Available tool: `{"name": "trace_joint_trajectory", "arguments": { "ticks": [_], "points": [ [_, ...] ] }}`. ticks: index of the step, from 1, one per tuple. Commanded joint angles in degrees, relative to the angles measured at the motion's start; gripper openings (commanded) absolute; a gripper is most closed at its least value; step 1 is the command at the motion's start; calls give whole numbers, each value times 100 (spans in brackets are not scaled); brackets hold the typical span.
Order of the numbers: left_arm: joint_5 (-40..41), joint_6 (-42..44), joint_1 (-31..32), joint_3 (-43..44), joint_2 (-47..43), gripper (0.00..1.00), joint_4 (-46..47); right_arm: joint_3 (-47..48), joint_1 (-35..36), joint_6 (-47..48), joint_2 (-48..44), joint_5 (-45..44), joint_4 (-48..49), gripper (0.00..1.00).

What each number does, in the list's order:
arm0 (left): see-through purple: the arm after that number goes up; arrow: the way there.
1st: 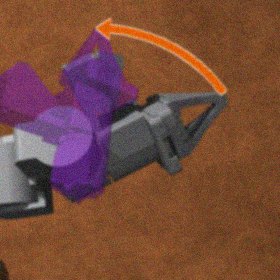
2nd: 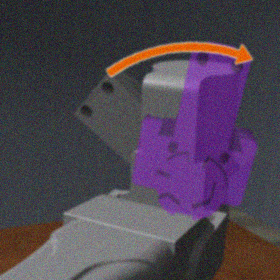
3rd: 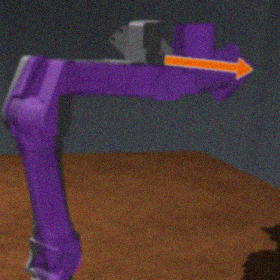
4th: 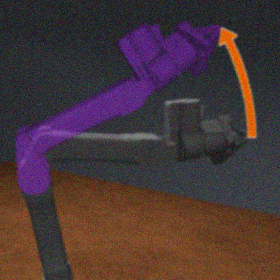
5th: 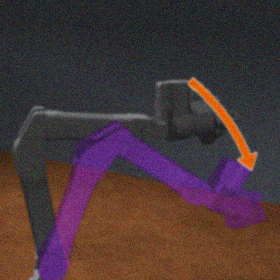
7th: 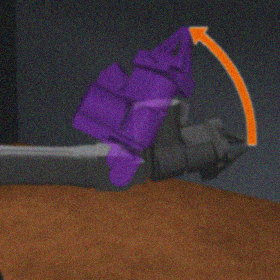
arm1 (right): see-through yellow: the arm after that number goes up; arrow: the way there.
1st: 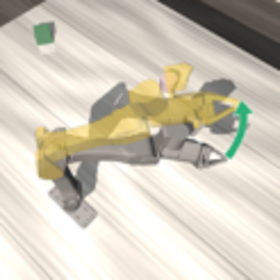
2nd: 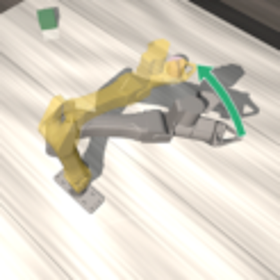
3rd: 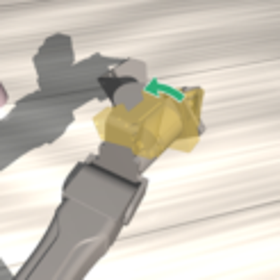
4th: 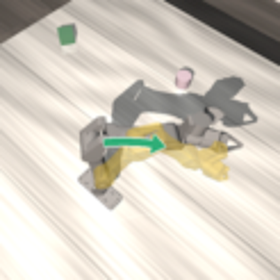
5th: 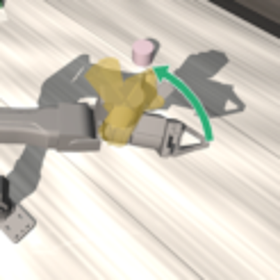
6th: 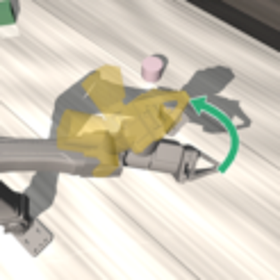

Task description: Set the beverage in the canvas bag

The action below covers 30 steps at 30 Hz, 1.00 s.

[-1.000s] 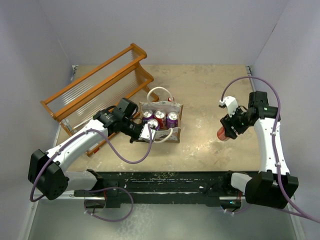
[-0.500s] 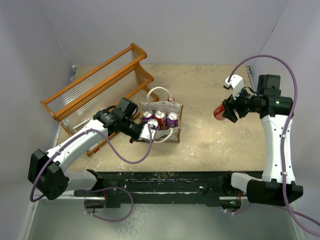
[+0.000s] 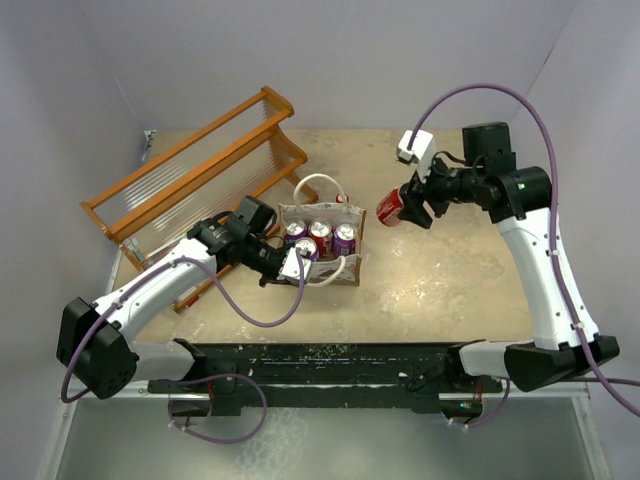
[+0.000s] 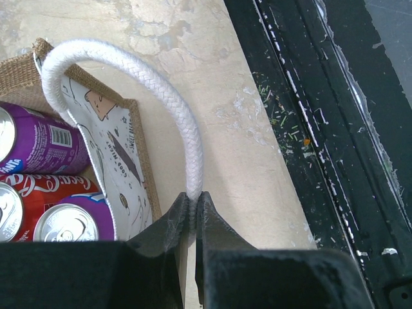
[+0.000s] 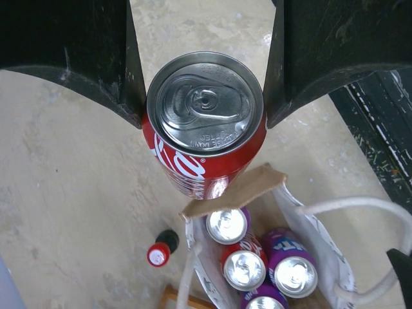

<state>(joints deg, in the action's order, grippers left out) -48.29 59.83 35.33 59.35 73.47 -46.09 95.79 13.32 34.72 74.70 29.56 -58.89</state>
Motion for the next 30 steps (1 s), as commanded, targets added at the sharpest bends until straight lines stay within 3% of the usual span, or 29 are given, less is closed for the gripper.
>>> {"name": "trace_joint_trajectory", "arguments": {
  "ticks": [1, 7, 14, 30],
  "points": [
    [-307, 273, 7, 233, 52, 1, -204, 505, 413, -215, 92, 325, 583, 0],
    [-785, 733, 15, 282, 135, 0, -769, 625, 832, -113, 469, 560, 771, 0],
    [-570, 1051, 16, 220, 179, 0, -1103, 673, 1254, -141, 967, 922, 1048, 0],
    [-483, 1058, 20, 24, 63, 0, -1029, 777, 2079, -53, 1842, 586, 894, 0]
  ]
}}
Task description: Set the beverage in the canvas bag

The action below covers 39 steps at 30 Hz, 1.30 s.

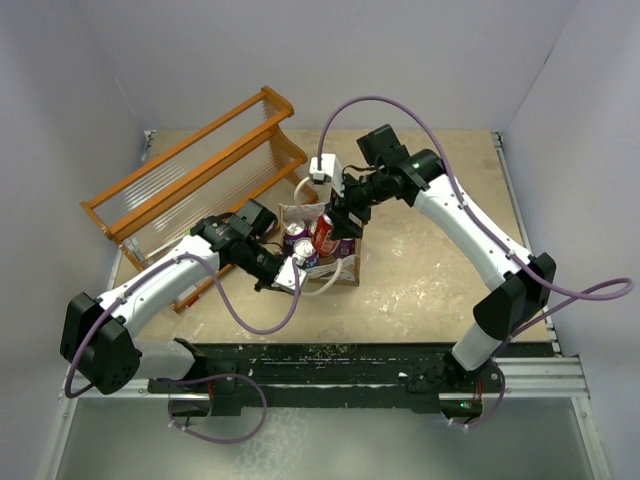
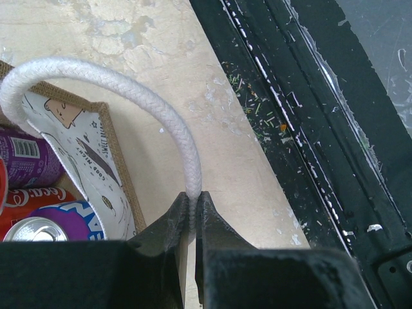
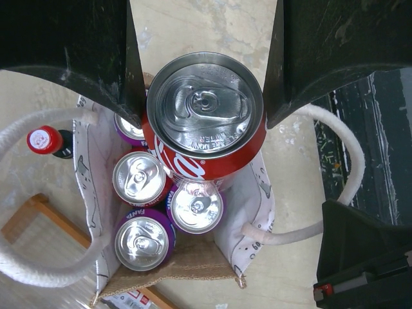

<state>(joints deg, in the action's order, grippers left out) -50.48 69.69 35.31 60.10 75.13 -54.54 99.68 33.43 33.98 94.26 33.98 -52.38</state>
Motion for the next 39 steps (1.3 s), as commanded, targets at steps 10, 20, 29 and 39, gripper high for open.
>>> {"name": "trace_joint_trajectory", "arguments": {
  "ticks": [10, 20, 29, 39],
  "points": [
    [-261, 46, 23, -46, -104, 0, -135, 427, 197, 349, 142, -250, -311, 0],
    [-256, 18, 28, -56, -107, 0, -84, 197, 229, 362, 225, -499, -313, 0],
    [-250, -45, 27, -63, -110, 0, -54, -152, 339, 207, 234, -603, 42, 0],
    [-270, -106, 21, -72, -127, 0, -8, -493, 606, 180, 356, -1079, 273, 0]
  ]
}}
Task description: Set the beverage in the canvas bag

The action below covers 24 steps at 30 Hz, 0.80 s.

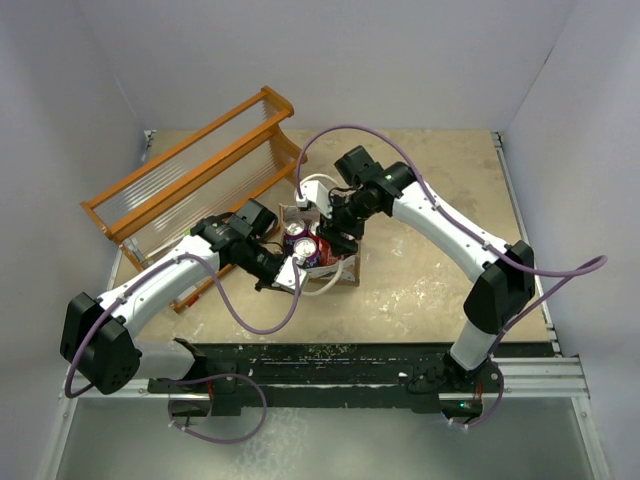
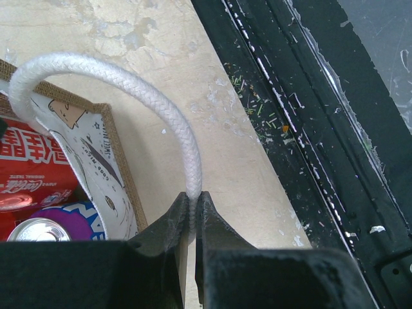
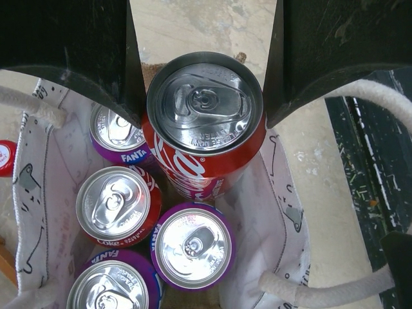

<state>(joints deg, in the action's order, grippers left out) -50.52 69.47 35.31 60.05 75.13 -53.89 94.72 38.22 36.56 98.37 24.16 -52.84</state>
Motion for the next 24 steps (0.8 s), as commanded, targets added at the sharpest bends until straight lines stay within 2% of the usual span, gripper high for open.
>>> {"name": "trace_joint_trajectory", "arguments": {
  "ticks": [1, 24],
  "points": [
    [-277, -85, 21, -68, -126, 0, -85, -19, 139, -63, -47, -126, 345, 0],
    [-170, 47, 20, -174, -159, 0, -139, -626, 214, -220, 242, -257, 1018, 13]
  ]
}}
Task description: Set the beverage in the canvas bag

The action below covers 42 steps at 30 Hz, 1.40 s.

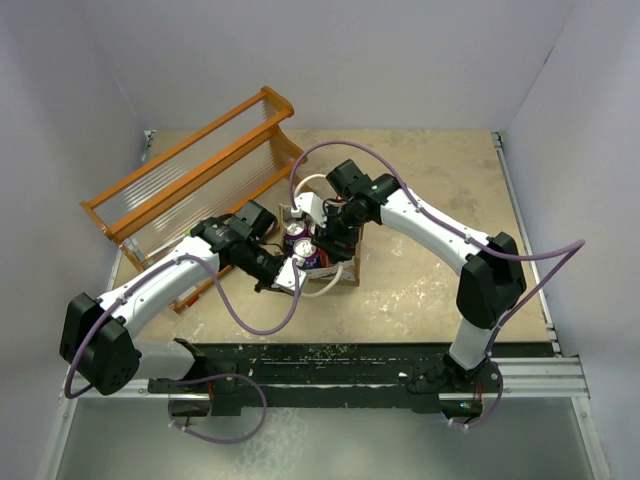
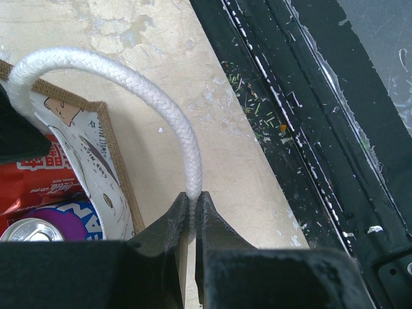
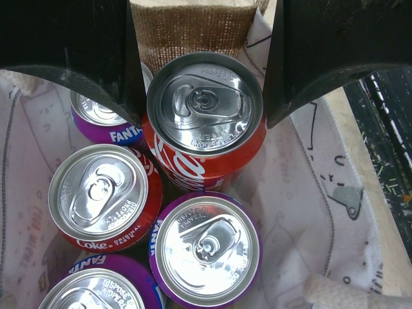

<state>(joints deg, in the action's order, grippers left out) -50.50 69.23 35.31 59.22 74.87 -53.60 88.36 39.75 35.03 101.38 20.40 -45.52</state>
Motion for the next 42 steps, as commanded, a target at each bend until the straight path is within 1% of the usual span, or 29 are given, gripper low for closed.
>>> {"name": "trace_joint_trajectory", "arguments": {
  "ticks": [1, 8, 17, 26, 34, 42],
  "points": [
    [-154, 84, 26, -108, -131, 0, -164, -24, 72, -66, -52, 65, 324, 14],
    [-179, 88, 22, -94, -133, 0, -159, -297, 106, 5, -83, -7, 493, 17],
    [-148, 66, 26, -77, -136, 0, -124, -540, 173, 39, -5, -130, 718, 27],
    [-98, 34, 23, -30, -55, 1, -108, -683, 182, 60, 87, -274, 896, 32],
    [-100, -2, 23, -4, -25, 1, -89, -900, 178, 92, 81, -385, 1036, 51],
    [-90, -38, 26, 47, 4, 1, -99, -897, 183, 99, 113, -379, 1043, 61]
  ]
}}
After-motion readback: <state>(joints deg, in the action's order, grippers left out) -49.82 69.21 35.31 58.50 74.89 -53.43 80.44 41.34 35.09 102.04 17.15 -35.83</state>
